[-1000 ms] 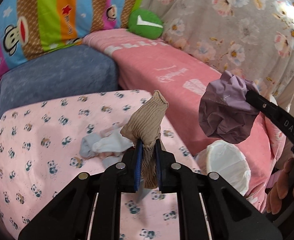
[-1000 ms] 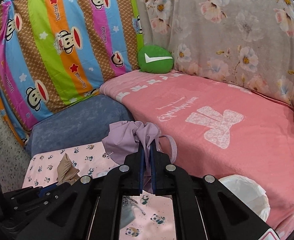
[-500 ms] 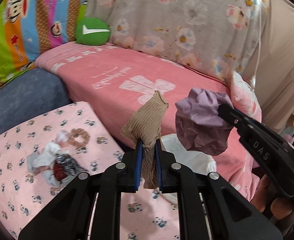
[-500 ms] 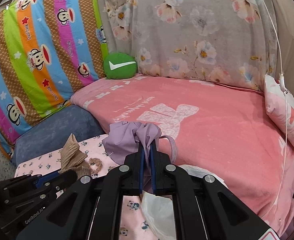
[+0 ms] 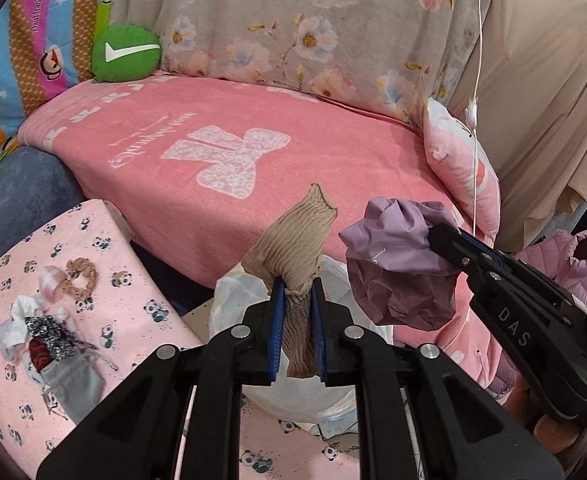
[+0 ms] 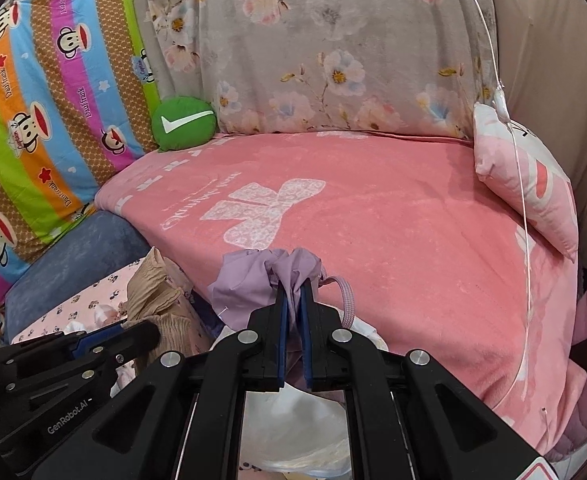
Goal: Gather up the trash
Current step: 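Carry both items over the white bin and open both tools to drop them, then move both tools back over the remaining pile on the table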
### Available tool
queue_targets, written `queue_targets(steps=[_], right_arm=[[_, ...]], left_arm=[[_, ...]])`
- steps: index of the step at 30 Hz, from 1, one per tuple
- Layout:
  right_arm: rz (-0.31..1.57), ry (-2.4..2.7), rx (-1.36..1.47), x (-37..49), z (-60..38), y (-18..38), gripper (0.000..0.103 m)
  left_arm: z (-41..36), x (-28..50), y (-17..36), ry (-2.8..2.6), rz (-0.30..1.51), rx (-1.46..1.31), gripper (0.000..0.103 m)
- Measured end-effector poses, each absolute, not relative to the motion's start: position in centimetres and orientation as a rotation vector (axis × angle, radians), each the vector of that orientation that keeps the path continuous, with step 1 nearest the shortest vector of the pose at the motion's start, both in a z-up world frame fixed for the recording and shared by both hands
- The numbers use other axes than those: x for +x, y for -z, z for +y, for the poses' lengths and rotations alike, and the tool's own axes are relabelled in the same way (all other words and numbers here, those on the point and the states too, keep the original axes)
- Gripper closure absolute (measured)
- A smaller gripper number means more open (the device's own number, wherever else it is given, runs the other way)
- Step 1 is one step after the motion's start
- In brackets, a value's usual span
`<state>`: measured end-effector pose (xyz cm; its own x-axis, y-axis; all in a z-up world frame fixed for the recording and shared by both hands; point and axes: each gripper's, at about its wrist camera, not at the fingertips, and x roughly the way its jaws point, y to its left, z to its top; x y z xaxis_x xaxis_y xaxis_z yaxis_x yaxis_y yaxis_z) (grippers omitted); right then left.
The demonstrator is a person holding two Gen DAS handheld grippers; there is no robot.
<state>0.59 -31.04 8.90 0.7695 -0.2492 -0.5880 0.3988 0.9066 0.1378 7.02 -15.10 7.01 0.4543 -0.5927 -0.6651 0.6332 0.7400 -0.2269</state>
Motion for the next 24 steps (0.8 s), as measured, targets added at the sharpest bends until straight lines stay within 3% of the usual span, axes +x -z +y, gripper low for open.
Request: queue_targets(steps=[4,5,6,8,10,13,24], right_arm=[[0.604,0.369,0.271,0.7,-32.0,-8.2,0.093],[0.601,0.374,0.272,0.6,-32.1,-8.1,0.092],[0.601,0.376,0.275,0.7,-32.3,-8.0,0.089],[0.593,0.383,0.279,0.7,-32.5,-8.0,0.080],[0.583,0.390,0.282,0.7,-32.5,-8.1,0.069],[0.573,0.396,0.286,0.7,-32.6,-8.3,0.064],[0.556,0.373,0.267,0.8,-31.1,-8.8,0.057]], left_arm=[[-16.1,7.2,-6.5,0.768,0.812,0.059,0.084],[-16.2,7.3,-6.4,0.764,0.815,0.056,0.071],[-16.3,7.4,-6.4,0.755,0.814,0.052,0.050],[-15.9,7.3,-6.5,0.717,0.784,0.032,0.030],[-15.9,7.4,-6.7,0.712,0.771,0.034,0.029],[-16.0,7.6,-6.7,0.700,0.770,0.054,0.029],[-14.7,7.6,-7.3,0.667,0.744,0.062,0.029]])
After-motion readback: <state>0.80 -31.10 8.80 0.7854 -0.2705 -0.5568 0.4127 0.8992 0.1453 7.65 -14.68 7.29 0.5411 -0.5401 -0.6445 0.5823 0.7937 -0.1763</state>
